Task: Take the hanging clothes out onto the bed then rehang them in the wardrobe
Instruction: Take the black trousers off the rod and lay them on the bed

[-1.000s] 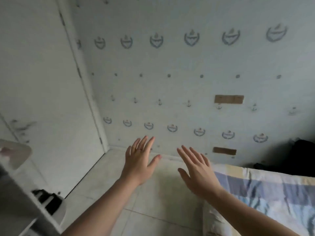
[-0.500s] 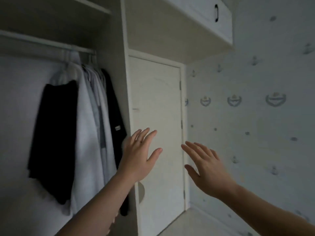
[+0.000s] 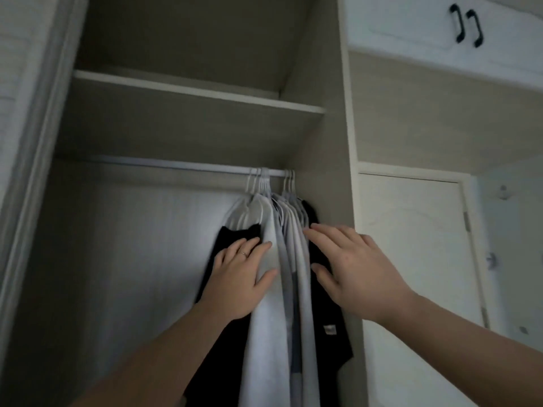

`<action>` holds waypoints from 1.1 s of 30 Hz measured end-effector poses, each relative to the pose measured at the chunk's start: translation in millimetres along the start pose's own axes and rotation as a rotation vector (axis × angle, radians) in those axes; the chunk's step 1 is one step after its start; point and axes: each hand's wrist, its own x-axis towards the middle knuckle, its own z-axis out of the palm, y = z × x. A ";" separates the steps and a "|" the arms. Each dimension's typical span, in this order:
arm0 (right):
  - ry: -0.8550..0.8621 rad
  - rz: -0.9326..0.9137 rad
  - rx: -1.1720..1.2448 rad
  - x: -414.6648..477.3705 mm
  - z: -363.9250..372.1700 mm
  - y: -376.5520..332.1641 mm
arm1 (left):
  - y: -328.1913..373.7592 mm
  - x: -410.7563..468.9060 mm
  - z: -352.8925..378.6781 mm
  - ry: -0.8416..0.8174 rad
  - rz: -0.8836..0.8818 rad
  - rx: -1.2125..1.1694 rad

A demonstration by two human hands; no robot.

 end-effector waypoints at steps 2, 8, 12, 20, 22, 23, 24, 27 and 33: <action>0.019 -0.041 0.021 28.1 16.8 3.2 | -17.5 15.5 9.0 -0.004 -0.066 0.054; -0.048 -0.088 0.057 110.5 65.8 14.5 | -52.7 48.7 28.7 -0.020 -0.247 0.026; -0.145 -0.044 0.056 160.1 90.0 15.7 | -73.3 62.1 42.0 -0.008 -0.343 -0.089; -0.203 0.031 -0.029 227.4 129.9 -2.0 | -124.4 85.7 78.1 -0.114 -0.407 -0.299; -0.240 0.066 -0.070 240.1 140.0 -8.5 | -134.1 93.2 86.1 -0.154 -0.384 -0.342; -0.261 0.091 -0.092 246.1 144.6 -11.8 | -138.7 97.8 89.0 -0.179 -0.372 -0.362; -0.279 0.118 -0.111 251.3 148.8 -14.8 | -142.9 102.8 91.2 -0.203 -0.360 -0.383; -0.272 0.196 -0.097 264.6 158.2 -23.3 | -151.6 116.8 96.6 -0.259 -0.292 -0.418; -0.165 0.523 0.429 297.8 161.8 -26.4 | -162.5 135.2 100.6 -0.279 -0.152 -0.466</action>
